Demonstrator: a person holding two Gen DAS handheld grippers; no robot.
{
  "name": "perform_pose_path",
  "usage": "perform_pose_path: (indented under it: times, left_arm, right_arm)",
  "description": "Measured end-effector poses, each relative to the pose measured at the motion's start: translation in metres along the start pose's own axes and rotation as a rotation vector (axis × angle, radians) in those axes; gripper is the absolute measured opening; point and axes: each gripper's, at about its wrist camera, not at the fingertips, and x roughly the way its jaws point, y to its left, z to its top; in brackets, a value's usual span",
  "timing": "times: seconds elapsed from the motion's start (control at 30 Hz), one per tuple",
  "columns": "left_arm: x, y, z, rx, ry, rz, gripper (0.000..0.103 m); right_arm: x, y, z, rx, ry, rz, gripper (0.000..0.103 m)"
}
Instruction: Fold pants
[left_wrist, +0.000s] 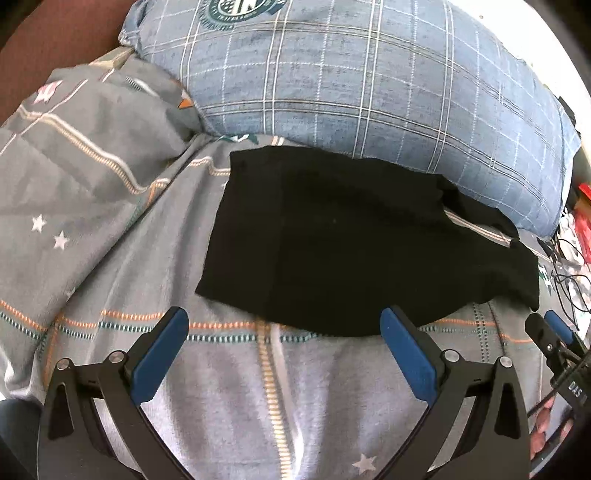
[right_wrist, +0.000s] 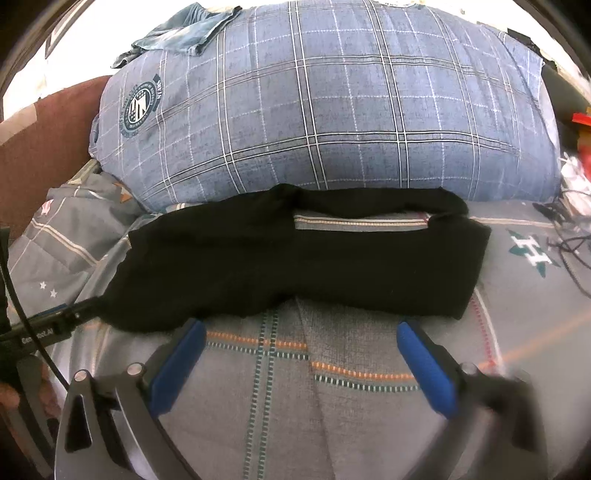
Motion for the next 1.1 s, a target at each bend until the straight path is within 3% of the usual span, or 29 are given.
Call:
perform_pose_path:
  times: [0.3,0.67,0.7,0.77,0.8,0.87,0.9,0.93,0.97,1.0,1.03,1.1]
  left_arm:
    - [0.023,0.011,-0.010,-0.163,0.069,-0.072,0.103]
    - [0.057,-0.008,0.020,-0.197,0.103,-0.052,0.102]
    - [0.059,-0.011,0.021,-0.196,0.099,-0.045,0.099]
    - [0.061,-0.016,0.023,-0.166,0.101,-0.008,0.063]
    - [0.063,-0.020,0.024,-0.132,0.101,0.027,0.054]
    - [0.064,-0.019,0.024,-0.119,0.094,0.036,0.021]
    - [0.064,-0.016,0.025,-0.132,0.097,0.022,0.020]
    - [0.064,-0.011,0.027,-0.151,0.104,0.002,0.019]
    - [0.063,-0.008,0.028,-0.161,0.106,-0.012,0.016]
    - [0.060,-0.005,0.029,-0.165,0.103,-0.032,0.015]
    - [0.054,-0.002,0.031,-0.166,0.099,-0.044,0.014]
    - [0.042,0.003,0.033,-0.160,0.083,-0.061,0.013]
  right_arm:
    - [0.028,0.010,0.000,0.026,0.053,0.078,0.103]
    - [0.063,0.003,0.008,0.093,0.084,0.118,0.103]
    - [0.067,0.001,0.010,0.109,0.090,0.127,0.103]
    - [0.078,-0.003,0.014,0.153,0.096,0.152,0.103]
    - [0.080,-0.003,0.015,0.162,0.083,0.150,0.103]
    - [0.087,0.000,0.020,0.164,0.075,0.145,0.100]
    - [0.090,0.002,0.023,0.160,0.076,0.148,0.095]
    - [0.091,0.004,0.026,0.155,0.076,0.156,0.074]
    - [0.094,0.006,0.029,0.151,0.085,0.161,0.040]
    - [0.098,0.008,0.029,0.161,0.106,0.162,0.024]
    - [0.098,0.009,0.028,0.171,0.117,0.160,0.012]
    - [0.086,0.011,0.025,0.178,0.093,0.168,0.007]
